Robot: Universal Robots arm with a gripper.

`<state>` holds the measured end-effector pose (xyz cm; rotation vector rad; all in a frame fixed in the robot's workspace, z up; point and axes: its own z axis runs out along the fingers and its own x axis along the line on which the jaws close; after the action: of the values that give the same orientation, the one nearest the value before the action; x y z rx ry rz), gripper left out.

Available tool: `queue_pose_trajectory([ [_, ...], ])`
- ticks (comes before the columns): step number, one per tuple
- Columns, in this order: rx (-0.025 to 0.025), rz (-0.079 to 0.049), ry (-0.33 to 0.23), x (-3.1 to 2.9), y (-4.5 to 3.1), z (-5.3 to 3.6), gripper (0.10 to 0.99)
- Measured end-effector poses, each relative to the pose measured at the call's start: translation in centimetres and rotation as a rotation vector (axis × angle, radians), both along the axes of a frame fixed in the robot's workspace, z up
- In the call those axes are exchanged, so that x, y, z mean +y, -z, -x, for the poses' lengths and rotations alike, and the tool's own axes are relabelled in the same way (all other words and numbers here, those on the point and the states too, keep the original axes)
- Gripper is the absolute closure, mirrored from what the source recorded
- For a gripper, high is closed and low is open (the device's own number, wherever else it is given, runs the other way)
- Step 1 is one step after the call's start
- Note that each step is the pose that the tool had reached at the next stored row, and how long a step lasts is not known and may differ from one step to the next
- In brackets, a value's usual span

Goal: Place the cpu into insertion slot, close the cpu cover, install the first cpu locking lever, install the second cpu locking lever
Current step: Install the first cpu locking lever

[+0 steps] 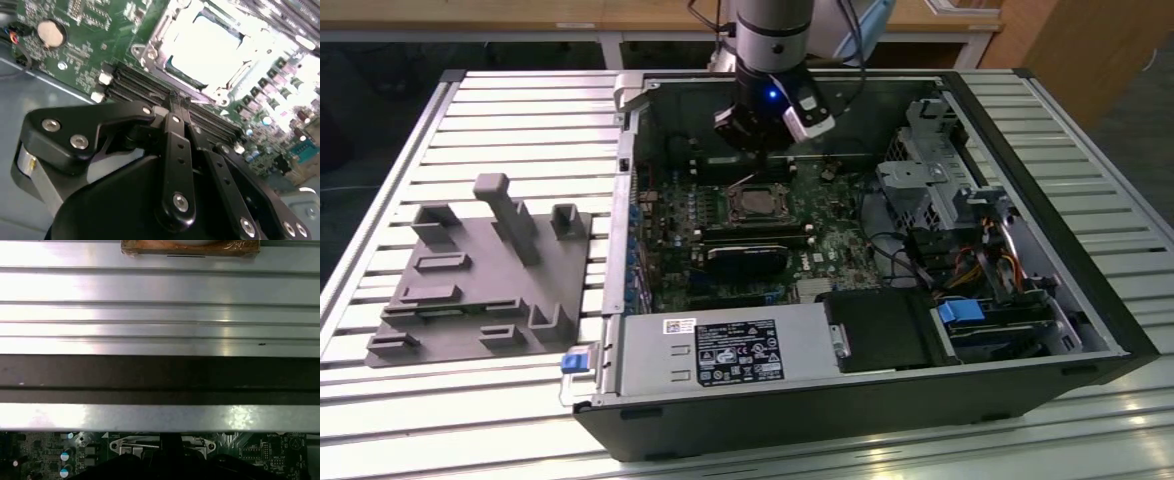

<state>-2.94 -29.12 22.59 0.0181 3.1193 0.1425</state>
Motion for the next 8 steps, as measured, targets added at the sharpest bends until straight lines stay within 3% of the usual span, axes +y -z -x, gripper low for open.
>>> queue_pose_trajectory([
  [8, 0.0, 0.0, 0.0, 0.29, 0.71, -0.64, 0.98],
])
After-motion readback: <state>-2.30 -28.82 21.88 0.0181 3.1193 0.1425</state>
